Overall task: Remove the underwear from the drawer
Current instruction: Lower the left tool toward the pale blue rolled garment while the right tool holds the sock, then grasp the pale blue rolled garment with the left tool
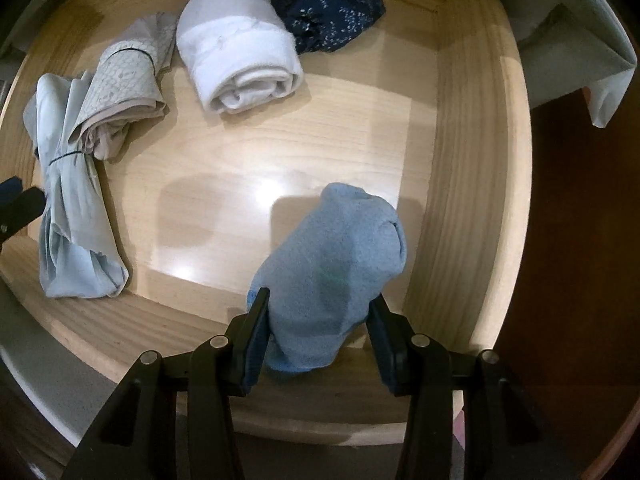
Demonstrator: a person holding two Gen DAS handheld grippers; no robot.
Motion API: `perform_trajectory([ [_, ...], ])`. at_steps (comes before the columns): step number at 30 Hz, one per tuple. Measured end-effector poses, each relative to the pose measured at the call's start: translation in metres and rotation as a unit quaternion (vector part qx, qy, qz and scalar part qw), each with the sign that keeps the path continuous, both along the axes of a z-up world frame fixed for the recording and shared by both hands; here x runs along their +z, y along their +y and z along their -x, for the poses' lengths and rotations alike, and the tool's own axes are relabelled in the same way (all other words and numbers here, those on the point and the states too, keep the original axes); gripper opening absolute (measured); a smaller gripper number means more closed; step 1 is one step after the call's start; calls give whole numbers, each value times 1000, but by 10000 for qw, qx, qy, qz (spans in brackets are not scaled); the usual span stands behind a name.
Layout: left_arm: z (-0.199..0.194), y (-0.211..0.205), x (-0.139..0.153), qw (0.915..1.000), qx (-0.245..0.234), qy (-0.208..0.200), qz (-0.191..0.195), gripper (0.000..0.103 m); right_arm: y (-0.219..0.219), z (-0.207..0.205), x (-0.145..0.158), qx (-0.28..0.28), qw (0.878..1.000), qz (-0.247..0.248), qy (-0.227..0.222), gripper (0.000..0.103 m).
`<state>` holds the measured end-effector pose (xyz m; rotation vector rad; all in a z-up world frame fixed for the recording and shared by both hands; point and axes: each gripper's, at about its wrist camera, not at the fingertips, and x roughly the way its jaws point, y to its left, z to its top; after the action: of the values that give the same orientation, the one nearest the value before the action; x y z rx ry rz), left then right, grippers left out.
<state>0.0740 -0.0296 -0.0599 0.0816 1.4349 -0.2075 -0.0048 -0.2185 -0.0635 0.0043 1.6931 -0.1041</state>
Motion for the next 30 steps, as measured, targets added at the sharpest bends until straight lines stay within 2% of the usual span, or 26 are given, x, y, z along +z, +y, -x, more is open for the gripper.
perform_trajectory([
  [2, -4, -3, -3, 9999, 114, 73, 56, 58, 1, 1, 0, 1, 10000, -4, -17, 43],
  [4, -9, -7, -5, 9996, 215, 162, 109, 58, -9, 9, -12, 6, 10000, -8, -25, 43],
  [5, -10, -9, -6, 9993, 260, 181, 180, 58, -3, 28, -16, 5, 10000, -9, -42, 43],
  [11, -20, -20, -6, 9979, 465, 250, 387, 58, -2, 37, -10, 17, 10000, -12, -80, 43],
  [15, -18, -31, -17, 9979, 496, 388, 131, 58, -1, 38, -6, 22, 10000, -12, -87, 43],
  [24, -15, -46, -33, 9966, 461, 358, -576, 63, -1, 38, -6, 23, 10000, -12, -92, 43],
  [30, -13, -42, -42, 9944, 780, 480, -535, 65, -2, 37, -5, 24, 10000, -9, -87, 43],
])
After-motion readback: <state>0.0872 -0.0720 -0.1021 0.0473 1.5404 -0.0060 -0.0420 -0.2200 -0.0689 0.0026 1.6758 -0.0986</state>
